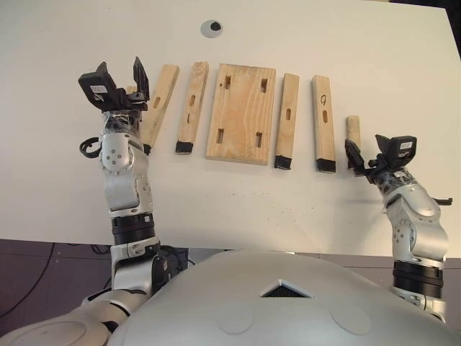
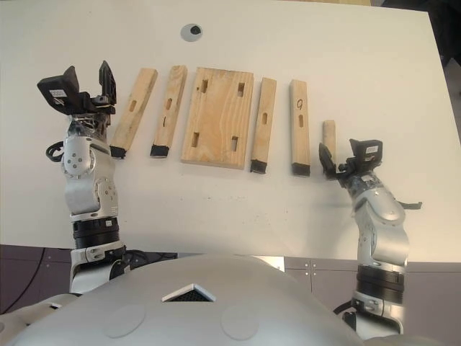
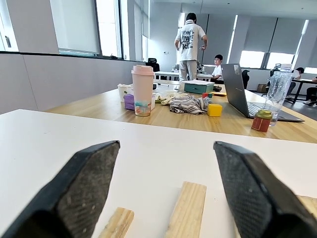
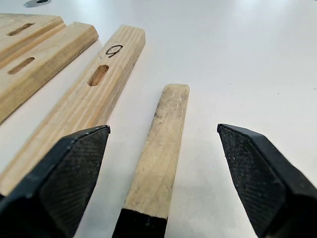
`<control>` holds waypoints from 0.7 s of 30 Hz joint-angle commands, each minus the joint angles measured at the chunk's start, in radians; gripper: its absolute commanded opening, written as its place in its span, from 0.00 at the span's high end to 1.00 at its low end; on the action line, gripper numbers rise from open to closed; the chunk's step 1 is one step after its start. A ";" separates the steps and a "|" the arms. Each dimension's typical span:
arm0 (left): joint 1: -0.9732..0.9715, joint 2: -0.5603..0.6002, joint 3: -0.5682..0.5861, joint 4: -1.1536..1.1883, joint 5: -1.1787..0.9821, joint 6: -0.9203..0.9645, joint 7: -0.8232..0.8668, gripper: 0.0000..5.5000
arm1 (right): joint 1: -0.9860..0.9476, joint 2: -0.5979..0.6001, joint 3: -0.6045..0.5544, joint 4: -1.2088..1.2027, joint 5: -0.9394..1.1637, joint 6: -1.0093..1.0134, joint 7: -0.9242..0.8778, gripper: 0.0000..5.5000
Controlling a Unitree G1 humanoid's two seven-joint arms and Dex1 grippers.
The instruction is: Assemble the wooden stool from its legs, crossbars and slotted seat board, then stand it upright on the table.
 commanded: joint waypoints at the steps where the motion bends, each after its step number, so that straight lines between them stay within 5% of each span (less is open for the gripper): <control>1: -0.005 -0.003 0.006 0.000 0.002 -0.005 0.012 0.36 | 0.006 -0.005 0.019 0.038 -0.021 0.044 -0.007 0.38; 11: -0.025 0.004 0.008 0.006 0.001 -0.006 0.016 0.36 | -0.006 -0.013 0.014 0.106 -0.043 0.064 -0.030 0.75; 15: -0.048 0.004 0.006 -0.010 -0.014 0.017 0.007 0.36 | -0.063 -0.032 -0.014 0.135 -0.022 0.072 -0.010 0.76; 21: -0.123 0.022 -0.109 -0.245 -0.332 0.387 -0.204 0.36 | -0.403 0.004 0.019 -0.014 0.083 -0.088 0.077 0.76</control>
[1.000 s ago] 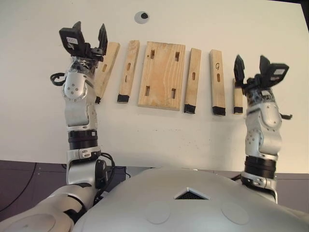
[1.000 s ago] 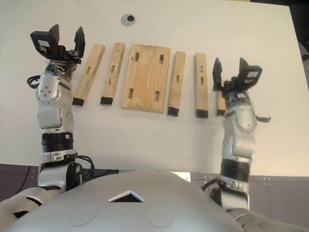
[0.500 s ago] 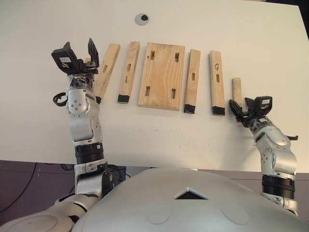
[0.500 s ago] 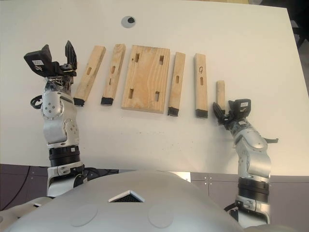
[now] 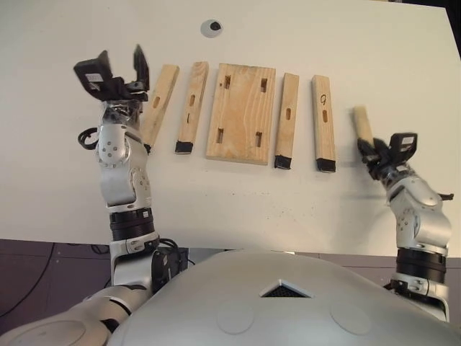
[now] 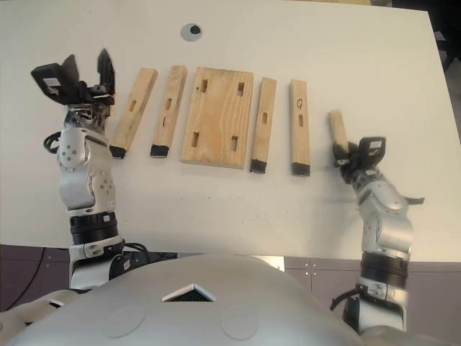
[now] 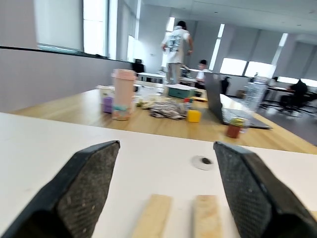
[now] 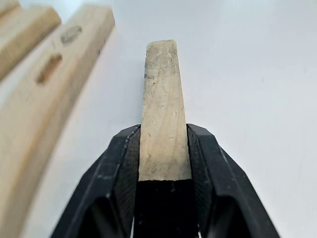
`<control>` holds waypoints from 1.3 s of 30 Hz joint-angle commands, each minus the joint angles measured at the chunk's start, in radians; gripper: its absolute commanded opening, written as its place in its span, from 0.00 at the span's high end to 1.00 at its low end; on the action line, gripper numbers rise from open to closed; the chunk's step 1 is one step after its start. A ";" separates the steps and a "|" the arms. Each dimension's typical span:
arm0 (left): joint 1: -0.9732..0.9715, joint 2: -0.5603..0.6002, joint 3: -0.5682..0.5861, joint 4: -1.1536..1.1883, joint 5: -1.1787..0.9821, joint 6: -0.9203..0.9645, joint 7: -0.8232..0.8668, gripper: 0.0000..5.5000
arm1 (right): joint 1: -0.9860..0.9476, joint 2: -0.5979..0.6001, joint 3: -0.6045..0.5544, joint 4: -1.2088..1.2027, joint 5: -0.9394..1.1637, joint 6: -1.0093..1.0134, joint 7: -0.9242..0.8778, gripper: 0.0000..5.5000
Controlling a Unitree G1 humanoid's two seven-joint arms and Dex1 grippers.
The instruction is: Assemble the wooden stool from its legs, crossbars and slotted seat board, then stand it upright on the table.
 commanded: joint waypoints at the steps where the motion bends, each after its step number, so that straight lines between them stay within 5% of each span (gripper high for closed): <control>1: -0.107 -0.005 -0.027 -0.140 -0.294 0.293 -0.089 0.36 | -0.236 0.039 0.087 -0.059 0.030 -0.198 0.117 0.76; 6: -0.266 -0.043 0.025 -0.136 -0.639 0.596 -0.028 0.36 | -0.340 0.110 0.239 -0.039 0.069 -0.289 0.274 0.76; 14: -0.300 -0.099 0.015 -0.135 -0.797 0.712 0.090 0.36 | -0.280 0.155 0.355 -0.138 0.083 -0.279 0.303 0.76; 21: -0.335 -0.132 0.082 -0.104 -0.931 0.693 0.174 0.60 | -0.246 0.159 0.380 -0.153 0.071 -0.276 0.293 0.76; 31: -0.376 -0.156 0.053 -0.106 -0.915 0.630 0.238 0.91 | -0.291 0.170 0.391 -0.072 -0.002 -0.351 0.240 0.76; 34: -0.379 -0.148 0.049 -0.126 -0.911 0.620 0.248 0.92 | -0.287 0.171 0.406 -0.059 -0.016 -0.355 0.236 0.76; 39: -0.310 -0.048 0.002 -0.135 -0.689 0.512 0.163 0.93 | -0.289 0.138 0.383 0.039 -0.078 -0.331 0.183 0.56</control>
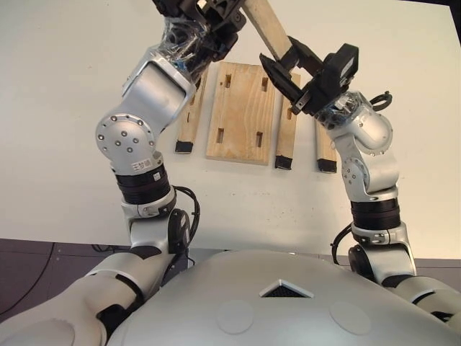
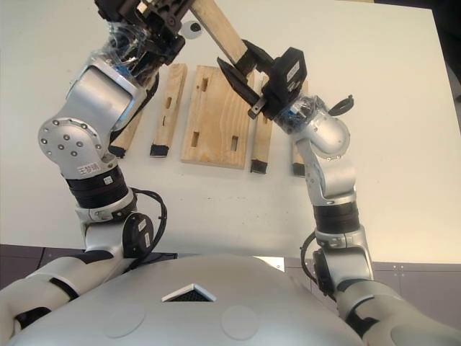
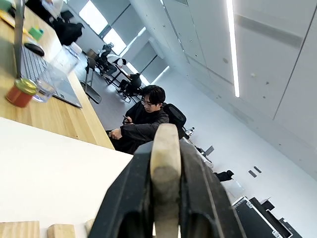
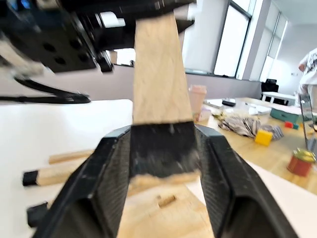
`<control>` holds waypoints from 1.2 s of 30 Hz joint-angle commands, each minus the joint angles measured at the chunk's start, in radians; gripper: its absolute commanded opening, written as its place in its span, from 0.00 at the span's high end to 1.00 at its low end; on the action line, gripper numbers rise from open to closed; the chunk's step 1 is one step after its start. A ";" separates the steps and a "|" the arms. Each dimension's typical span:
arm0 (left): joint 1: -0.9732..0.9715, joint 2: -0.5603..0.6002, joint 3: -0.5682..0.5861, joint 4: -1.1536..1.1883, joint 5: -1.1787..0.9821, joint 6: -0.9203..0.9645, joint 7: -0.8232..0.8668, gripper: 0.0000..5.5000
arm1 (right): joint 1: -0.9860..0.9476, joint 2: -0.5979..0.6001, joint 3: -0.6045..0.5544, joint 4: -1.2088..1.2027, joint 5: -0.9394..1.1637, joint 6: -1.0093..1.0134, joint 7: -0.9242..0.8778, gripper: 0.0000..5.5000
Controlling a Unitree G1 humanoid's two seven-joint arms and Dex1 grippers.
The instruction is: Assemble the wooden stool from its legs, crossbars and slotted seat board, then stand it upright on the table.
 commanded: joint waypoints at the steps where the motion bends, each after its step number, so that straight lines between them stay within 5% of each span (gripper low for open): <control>1: 0.065 0.096 -0.012 0.010 0.181 -0.111 -0.082 0.93 | -0.006 -0.020 -0.037 0.078 -0.042 0.018 -0.047 0.52; 6: 0.258 0.282 0.046 0.171 0.511 -0.448 -0.286 0.93 | 0.010 -0.038 -0.090 0.142 -0.078 0.012 -0.092 0.46; 12: 0.273 0.321 0.082 0.452 0.663 -0.706 -0.412 0.93 | -0.005 -0.032 -0.093 0.175 -0.086 0.005 -0.095 0.46; 36: 0.312 0.301 0.027 0.969 0.833 -1.034 -0.545 0.93 | 0.003 -0.027 -0.083 0.168 -0.092 0.014 -0.096 0.46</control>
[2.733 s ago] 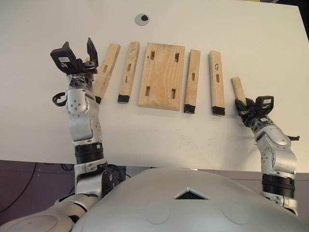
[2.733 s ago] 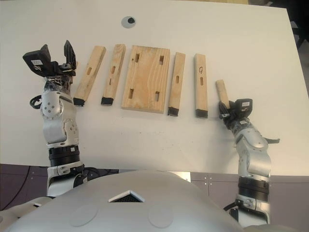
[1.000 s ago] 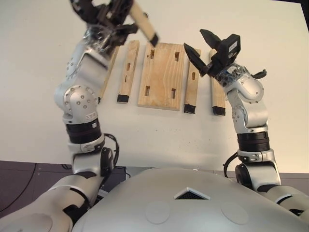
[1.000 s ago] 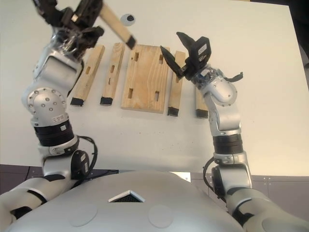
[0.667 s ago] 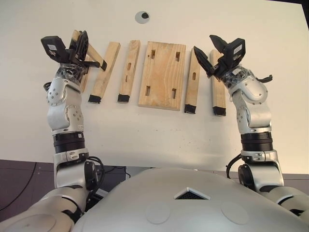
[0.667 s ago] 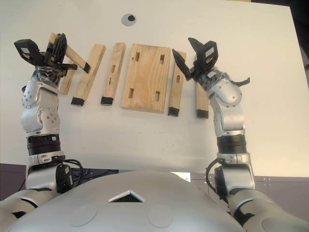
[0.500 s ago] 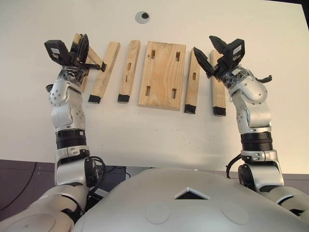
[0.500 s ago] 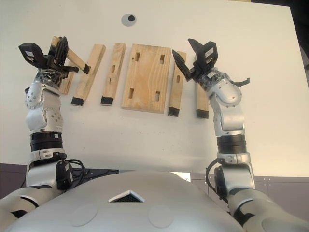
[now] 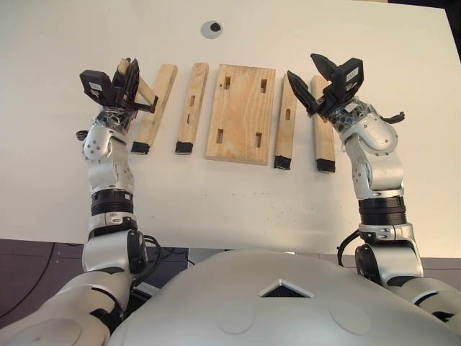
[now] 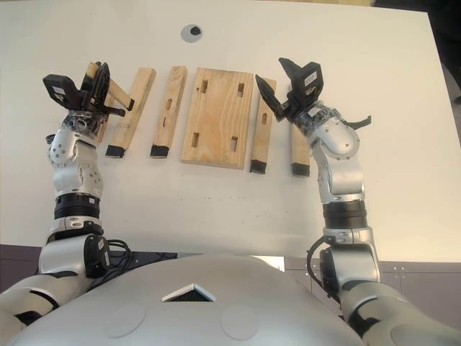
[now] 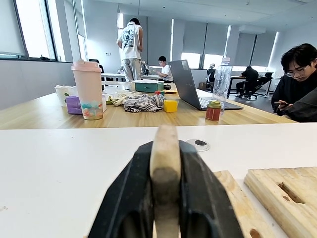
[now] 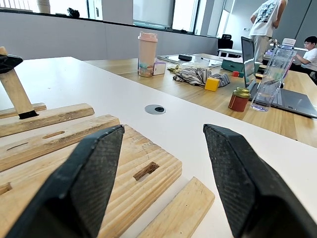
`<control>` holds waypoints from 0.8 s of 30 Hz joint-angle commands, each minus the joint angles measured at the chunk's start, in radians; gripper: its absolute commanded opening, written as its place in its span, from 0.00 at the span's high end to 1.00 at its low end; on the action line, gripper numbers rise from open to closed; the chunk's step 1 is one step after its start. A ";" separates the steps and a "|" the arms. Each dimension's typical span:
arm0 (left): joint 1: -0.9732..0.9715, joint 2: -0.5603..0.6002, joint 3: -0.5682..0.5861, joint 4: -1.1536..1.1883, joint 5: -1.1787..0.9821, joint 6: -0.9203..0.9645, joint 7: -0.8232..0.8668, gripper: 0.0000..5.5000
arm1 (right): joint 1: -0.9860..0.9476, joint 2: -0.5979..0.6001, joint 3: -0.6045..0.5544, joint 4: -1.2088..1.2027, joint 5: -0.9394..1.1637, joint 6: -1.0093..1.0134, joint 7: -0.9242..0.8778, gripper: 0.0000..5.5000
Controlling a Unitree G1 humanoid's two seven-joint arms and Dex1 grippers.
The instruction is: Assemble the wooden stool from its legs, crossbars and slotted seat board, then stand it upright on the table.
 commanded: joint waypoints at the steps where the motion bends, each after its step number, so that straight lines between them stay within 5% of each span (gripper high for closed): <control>1: 0.102 0.004 -0.018 0.064 0.055 0.079 0.024 0.93 | -0.001 0.011 0.003 -0.013 -0.009 0.005 -0.009 0.46; 8: 0.178 0.093 0.031 -0.309 0.014 0.288 0.058 0.67 | 0.037 0.013 -0.013 -0.047 -0.013 0.000 -0.044 0.46; 13: 0.299 0.158 0.024 -0.594 -0.047 0.654 0.071 0.54 | 0.069 0.011 -0.023 -0.070 -0.016 -0.006 -0.071 0.46; 19: 0.296 0.124 -0.007 -0.634 -0.014 0.862 0.175 0.35 | 0.072 0.008 -0.008 -0.065 -0.022 -0.005 -0.076 0.46; 24: 0.288 0.094 -0.033 -0.617 0.001 0.924 0.207 0.35 | 0.053 -0.008 -0.002 -0.048 -0.026 0.003 -0.061 0.46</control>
